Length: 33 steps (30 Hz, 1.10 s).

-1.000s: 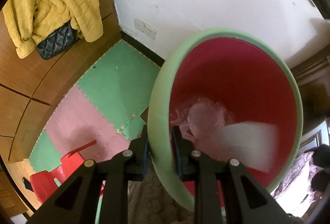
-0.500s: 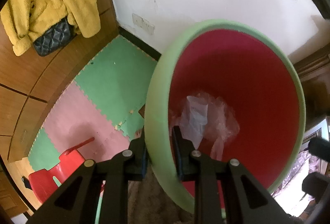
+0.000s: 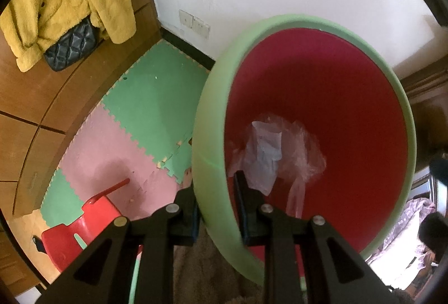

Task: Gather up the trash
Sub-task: 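Move the open right tool from the bucket back to the nightstand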

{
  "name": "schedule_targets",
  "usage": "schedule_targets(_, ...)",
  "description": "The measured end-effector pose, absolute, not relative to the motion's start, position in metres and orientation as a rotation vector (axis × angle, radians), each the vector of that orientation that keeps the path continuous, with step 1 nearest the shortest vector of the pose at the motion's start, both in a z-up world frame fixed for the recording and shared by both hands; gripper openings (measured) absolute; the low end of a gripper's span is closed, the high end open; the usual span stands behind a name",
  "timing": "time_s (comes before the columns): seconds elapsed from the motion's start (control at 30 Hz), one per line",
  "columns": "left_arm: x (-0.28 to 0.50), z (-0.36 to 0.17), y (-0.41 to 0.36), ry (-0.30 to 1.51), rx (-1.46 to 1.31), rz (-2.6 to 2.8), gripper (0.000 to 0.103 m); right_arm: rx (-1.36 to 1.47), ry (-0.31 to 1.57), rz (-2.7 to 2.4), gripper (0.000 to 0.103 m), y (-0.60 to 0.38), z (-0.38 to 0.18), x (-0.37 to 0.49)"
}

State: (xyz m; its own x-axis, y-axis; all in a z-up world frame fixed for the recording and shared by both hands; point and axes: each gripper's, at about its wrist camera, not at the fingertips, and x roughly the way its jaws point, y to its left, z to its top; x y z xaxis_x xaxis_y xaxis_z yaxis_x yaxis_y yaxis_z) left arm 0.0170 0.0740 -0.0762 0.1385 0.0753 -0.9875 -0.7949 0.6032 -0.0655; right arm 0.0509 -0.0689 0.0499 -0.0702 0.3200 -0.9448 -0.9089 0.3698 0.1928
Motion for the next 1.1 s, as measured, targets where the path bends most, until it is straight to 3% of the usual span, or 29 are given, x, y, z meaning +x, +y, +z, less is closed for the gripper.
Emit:
schedule_targets(0.23,0.014,-0.074,0.072,1.288,-0.729,0.668,0.025,-0.597,1.25,1.11,0.07,-0.069,0.046,0.058)
schedule_targets(0.5,0.011,-0.037,0.071,1.129,-0.691,0.591,0.026,-0.591,1.26,1.097,0.07,-0.071,0.043,0.059)
schedule_targets(1.1,0.005,-0.046,0.08,1.198,-0.693,0.718,0.021,-0.457,1.289,0.99,0.07,-0.096,0.04,0.078)
